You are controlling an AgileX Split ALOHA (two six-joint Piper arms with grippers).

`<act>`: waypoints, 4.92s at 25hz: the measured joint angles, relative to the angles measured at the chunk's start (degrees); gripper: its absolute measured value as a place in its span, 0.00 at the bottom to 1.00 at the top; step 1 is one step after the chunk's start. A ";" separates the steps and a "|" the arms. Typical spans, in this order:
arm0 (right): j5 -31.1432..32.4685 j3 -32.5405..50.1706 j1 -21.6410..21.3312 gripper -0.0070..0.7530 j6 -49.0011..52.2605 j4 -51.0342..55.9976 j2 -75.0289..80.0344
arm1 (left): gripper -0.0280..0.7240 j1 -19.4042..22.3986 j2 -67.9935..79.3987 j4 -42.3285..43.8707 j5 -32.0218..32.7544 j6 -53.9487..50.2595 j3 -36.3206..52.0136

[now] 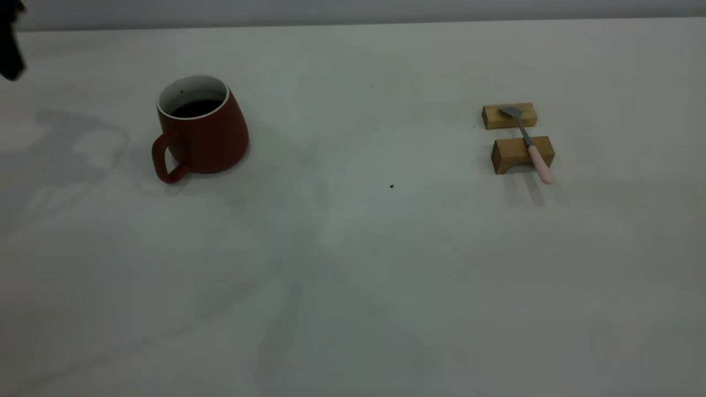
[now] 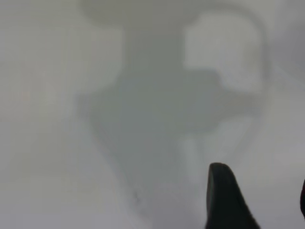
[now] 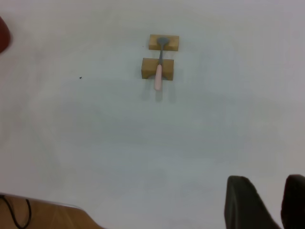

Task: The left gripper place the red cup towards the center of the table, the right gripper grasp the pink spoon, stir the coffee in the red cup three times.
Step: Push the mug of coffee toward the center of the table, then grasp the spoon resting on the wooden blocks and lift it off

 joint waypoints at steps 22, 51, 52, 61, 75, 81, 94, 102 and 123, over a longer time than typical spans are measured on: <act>0.00 0.00 0.00 0.32 0.00 -0.07 0.00 | 0.63 -13.24 16.97 -5.11 -3.45 57.72 -10.02; 0.00 0.00 0.00 0.32 0.00 -0.07 0.00 | 0.62 -28.42 16.16 -20.12 -11.95 54.86 -10.04; 0.00 0.00 0.00 0.32 0.00 -0.07 0.00 | 0.62 -27.99 15.00 -19.12 -10.46 52.90 -10.04; 0.00 0.00 0.00 0.32 0.00 -0.07 0.00 | 0.62 -21.11 -7.96 -8.70 14.77 18.29 -10.04; 0.00 0.05 0.00 0.32 0.00 -0.07 0.00 | 0.62 -19.00 -44.18 -3.40 28.47 -13.29 -4.78; 0.00 0.05 0.00 0.32 0.00 -0.07 0.00 | 0.62 -19.00 -59.11 -4.50 28.47 -18.53 14.75; 0.00 0.05 0.00 0.32 0.00 -0.07 0.00 | 0.62 -19.00 -94.20 -3.43 27.48 -23.69 52.69; 0.00 0.05 0.00 0.32 0.00 0.70 0.00 | 0.62 -19.00 -109.23 -2.04 25.71 -24.55 55.69; -26.32 -0.64 0.00 0.74 -13.12 27.18 37.81 | 0.62 -8.43 -123.57 -2.00 26.31 -24.94 55.69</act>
